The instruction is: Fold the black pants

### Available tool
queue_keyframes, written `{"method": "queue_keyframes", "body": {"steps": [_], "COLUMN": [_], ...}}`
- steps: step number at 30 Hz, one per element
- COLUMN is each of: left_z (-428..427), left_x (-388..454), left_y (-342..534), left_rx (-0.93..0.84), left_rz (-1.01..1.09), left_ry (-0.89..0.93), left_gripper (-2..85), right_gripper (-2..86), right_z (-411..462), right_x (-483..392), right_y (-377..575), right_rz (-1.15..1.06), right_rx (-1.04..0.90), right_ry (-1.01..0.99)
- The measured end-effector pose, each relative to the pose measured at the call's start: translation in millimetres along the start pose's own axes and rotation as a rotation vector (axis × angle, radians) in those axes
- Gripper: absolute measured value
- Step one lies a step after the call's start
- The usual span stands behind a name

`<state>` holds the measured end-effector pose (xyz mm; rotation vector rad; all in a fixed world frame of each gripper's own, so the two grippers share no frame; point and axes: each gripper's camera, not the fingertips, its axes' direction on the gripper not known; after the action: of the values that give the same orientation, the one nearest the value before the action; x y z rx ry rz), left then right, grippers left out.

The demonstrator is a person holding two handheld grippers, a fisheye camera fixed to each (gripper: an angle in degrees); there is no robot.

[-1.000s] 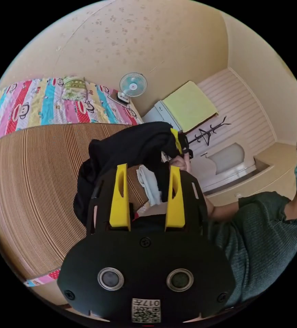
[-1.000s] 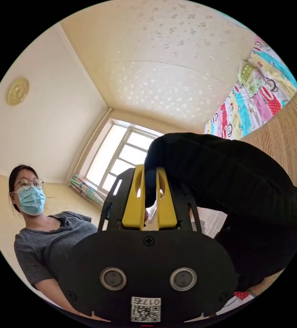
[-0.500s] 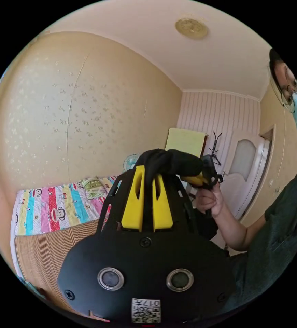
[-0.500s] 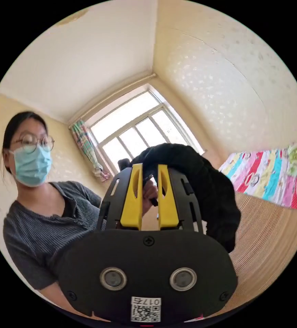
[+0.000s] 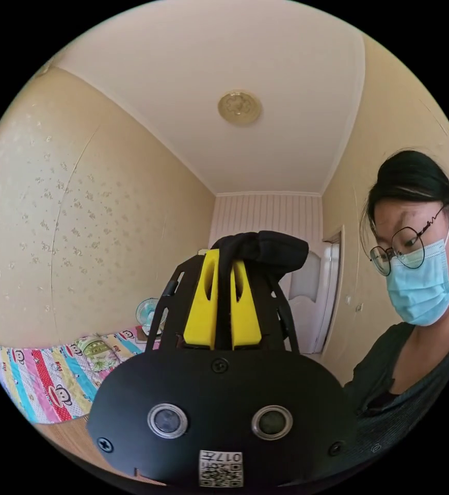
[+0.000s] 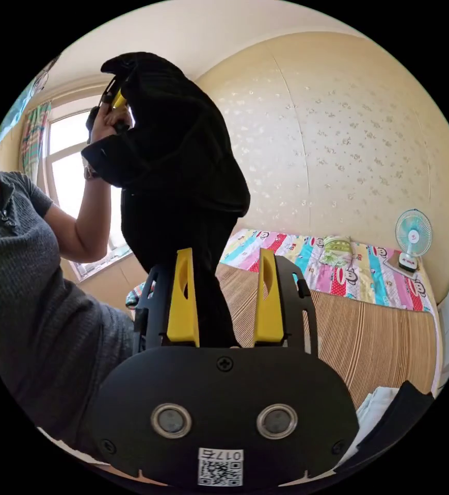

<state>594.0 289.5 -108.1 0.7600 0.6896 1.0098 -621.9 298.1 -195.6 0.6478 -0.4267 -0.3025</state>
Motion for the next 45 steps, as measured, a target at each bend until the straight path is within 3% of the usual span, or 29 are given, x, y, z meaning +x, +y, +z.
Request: {"method": "queue_keyframes", "body": {"steps": [3,6,10,12,14,16,22,26,31,34,37,39,40,42,45], "left_z": [-18,-49,-97,-110,-110,-113,-113,-71,23,115,230,267,267,251,223], "left_x": [5,2,-6,-13,-20,-20,24,44,-42,-175,-329,-425,-440,-456,-420], "left_y": [-19,-39,-66,-90,-105,-115,-145,-166,-197,-223,-232,-197,-186,-132,-39], "left_rx": [0.004,-0.002,-0.006,-0.148,-0.285,-0.295,-0.052,0.059,-0.011,-0.208,-0.423,-0.570,-0.603,-0.668,-0.846], "left_rz": [-0.026,-0.064,-0.058,-0.007,-0.002,-0.030,-0.009,-0.042,-0.269,-0.452,-0.433,-0.626,-0.683,-0.817,-0.831], "left_ry": [0.050,0.014,-0.019,0.042,0.136,0.113,0.000,-0.203,-0.296,-0.398,-0.563,-0.632,-0.643,-0.683,-0.660], "left_gripper": [2.7,3.4,3.8,3.8,3.8,3.6,3.6,3.9,3.8,3.8,5.2,7.6,8.4,10.7,11.2], "right_gripper": [16.5,7.1,4.9,4.8,4.7,4.7,4.9,5.1,5.2,5.7,7.8,8.4,8.2,7.9,7.6], "right_z": [-2,-29,-50,-57,-60,-55,-21,8,116,230,383,455,491,529,575], "right_x": [-20,-39,-57,-73,-86,-90,-89,-64,76,194,333,395,420,447,453], "right_y": [-40,-78,-134,-152,-172,-198,-215,-216,-238,-273,-312,-312,-297,-254,-141], "right_rz": [-0.056,-0.099,-0.085,-0.140,-0.134,-0.081,-0.069,-0.003,0.221,0.243,0.351,0.395,0.393,0.470,0.470], "right_rx": [0.175,0.394,0.485,0.529,0.524,0.438,0.341,0.314,0.150,-0.021,-0.227,-0.314,-0.382,-0.474,-0.621], "right_ry": [-0.139,-0.263,-0.193,-0.187,-0.147,-0.155,-0.152,-0.093,-0.041,0.060,0.225,0.321,0.439,0.476,0.206]}}
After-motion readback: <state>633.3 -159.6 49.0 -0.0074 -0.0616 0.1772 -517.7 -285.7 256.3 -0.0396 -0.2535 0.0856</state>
